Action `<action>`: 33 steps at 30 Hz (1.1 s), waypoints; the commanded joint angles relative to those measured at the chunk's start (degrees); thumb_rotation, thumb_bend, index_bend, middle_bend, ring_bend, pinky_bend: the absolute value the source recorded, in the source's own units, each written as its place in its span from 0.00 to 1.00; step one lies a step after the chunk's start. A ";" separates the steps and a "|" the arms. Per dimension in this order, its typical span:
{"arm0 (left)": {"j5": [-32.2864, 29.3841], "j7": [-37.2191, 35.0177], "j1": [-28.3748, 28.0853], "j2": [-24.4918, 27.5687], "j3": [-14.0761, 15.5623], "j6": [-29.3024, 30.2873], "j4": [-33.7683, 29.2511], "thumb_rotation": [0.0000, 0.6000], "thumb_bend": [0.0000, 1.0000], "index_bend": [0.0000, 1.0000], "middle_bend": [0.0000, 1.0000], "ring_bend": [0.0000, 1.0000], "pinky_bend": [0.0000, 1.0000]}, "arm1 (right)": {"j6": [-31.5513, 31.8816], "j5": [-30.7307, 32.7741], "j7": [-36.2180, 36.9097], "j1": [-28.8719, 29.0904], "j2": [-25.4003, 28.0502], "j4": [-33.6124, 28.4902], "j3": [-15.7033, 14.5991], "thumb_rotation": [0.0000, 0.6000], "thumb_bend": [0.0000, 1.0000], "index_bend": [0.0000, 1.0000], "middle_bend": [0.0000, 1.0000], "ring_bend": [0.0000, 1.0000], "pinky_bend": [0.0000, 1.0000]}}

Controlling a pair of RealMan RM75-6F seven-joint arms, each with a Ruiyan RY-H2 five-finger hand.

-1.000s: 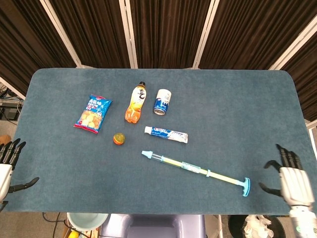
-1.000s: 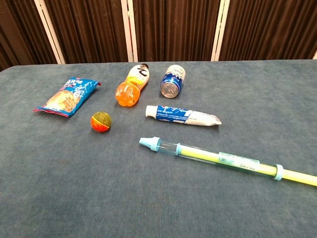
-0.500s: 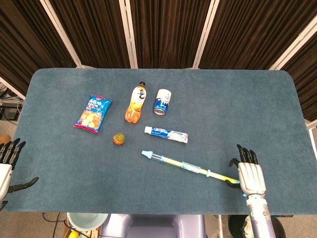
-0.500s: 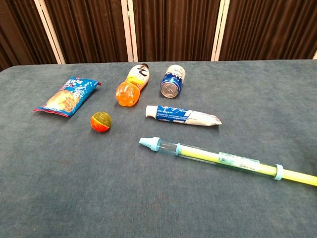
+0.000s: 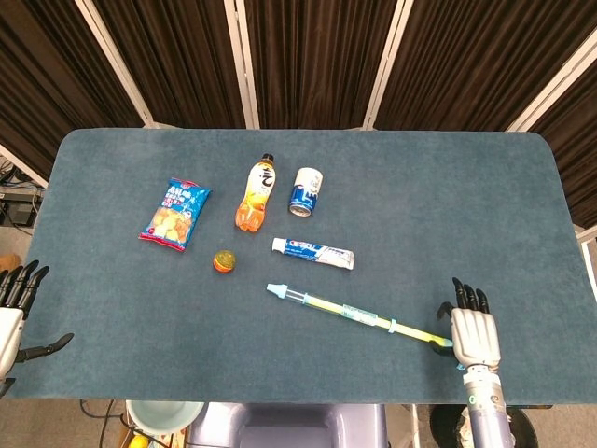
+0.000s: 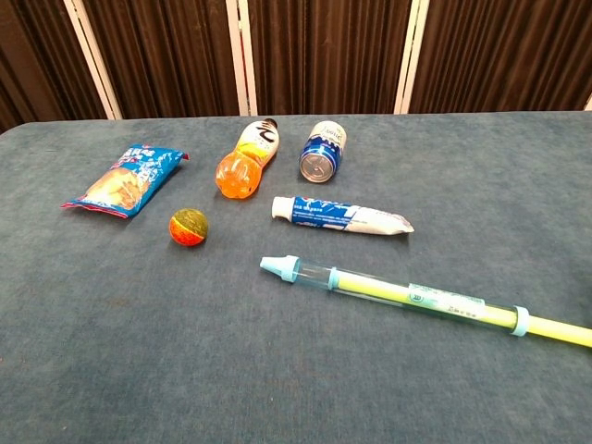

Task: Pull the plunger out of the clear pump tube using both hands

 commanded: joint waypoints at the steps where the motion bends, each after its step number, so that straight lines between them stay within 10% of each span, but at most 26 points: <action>1: 0.00 0.02 0.00 -0.01 -0.03 0.00 0.01 1.00 0.07 0.00 0.00 0.00 0.02 | -0.03 0.63 -0.44 0.10 -0.35 -0.05 -0.28 1.00 0.20 0.48 0.02 0.00 0.00; 33: -0.09 -0.21 0.04 0.03 -0.19 -0.36 -0.15 1.00 0.07 0.00 0.00 0.00 0.02 | -0.52 6.31 -0.89 0.96 -3.46 6.04 -0.16 1.00 0.24 0.48 0.02 0.00 0.00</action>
